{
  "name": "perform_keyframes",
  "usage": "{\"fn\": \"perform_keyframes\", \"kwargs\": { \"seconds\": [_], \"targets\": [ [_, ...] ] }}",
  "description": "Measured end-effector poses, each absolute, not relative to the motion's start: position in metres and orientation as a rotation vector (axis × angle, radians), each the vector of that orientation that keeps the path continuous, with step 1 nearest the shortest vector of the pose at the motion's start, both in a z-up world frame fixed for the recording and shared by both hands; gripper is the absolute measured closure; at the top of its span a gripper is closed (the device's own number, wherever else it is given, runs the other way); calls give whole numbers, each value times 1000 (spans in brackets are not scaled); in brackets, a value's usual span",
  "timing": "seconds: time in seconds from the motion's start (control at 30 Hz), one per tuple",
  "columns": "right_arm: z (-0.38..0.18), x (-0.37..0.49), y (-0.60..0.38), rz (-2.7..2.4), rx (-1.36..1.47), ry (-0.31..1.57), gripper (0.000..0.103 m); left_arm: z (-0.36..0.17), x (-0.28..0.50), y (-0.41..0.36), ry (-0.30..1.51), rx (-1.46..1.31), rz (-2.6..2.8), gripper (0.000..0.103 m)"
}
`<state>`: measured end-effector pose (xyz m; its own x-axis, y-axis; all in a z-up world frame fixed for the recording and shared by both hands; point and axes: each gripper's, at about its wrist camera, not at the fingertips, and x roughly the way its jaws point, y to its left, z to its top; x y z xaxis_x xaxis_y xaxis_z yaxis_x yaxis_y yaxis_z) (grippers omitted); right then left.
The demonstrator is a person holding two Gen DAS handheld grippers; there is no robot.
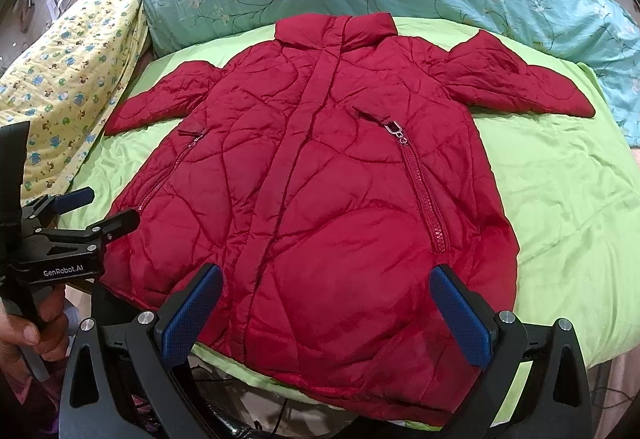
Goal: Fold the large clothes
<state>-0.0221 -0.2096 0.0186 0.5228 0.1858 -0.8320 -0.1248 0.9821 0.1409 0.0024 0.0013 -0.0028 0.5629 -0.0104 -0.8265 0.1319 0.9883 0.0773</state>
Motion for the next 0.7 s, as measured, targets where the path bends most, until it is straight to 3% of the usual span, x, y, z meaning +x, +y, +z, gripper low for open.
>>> {"fn": "perform_keyframes", "kwargs": {
  "seconds": [0.7],
  "targets": [
    [20,-15,-210,183,59,975,0,-9,11,-2,1012,159,-85,0]
  ]
}}
